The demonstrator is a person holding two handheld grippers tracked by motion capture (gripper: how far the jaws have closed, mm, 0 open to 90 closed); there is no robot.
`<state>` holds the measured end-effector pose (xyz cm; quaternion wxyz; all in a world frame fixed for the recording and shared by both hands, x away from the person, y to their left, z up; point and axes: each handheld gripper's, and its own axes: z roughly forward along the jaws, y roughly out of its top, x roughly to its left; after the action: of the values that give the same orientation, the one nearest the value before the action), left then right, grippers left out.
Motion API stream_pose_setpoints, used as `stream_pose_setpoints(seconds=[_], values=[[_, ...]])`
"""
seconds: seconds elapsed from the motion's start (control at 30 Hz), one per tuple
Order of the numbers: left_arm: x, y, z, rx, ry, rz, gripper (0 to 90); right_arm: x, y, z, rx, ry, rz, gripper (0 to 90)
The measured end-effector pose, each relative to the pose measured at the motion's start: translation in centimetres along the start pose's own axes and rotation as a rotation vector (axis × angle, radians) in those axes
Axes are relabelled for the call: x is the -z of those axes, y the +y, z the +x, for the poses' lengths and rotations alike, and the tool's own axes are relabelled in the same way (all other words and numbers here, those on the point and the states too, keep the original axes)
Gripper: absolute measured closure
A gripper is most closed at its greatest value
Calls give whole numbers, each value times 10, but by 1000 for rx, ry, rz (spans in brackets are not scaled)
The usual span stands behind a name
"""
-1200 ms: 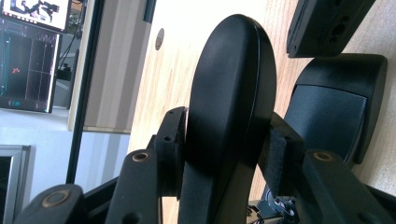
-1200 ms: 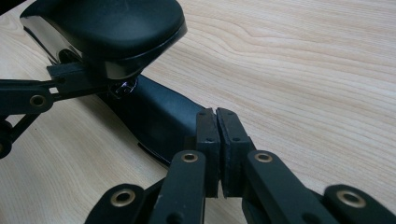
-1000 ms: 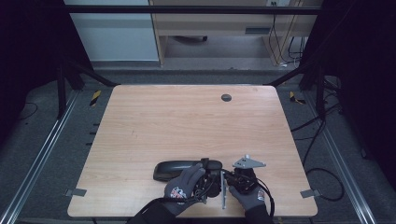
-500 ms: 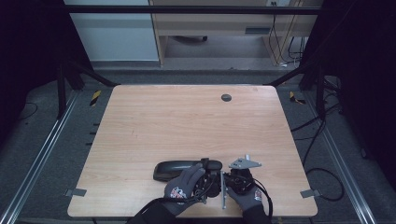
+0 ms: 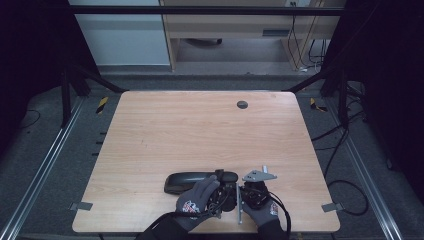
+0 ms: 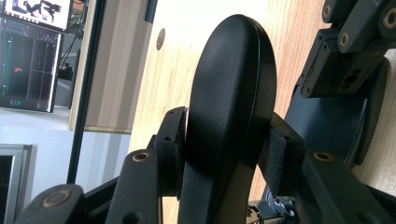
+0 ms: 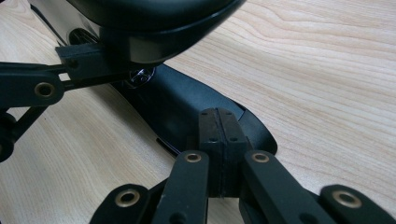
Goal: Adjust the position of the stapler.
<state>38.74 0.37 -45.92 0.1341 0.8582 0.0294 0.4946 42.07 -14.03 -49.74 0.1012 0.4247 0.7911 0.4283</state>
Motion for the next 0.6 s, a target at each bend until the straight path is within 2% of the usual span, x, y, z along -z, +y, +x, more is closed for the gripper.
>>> stream_pose_setpoints(seconds=[0.47,0.53,0.6], values=[[1,-1,1,-1,-3,-1,559,-1,0,1,-23,1,0,900],[0,-1,1,12,2,-15,560,-1,0,1,-27,1,2,900],[2,-2,3,17,-1,-9,561,0,0,1,-32,3,3,900]])
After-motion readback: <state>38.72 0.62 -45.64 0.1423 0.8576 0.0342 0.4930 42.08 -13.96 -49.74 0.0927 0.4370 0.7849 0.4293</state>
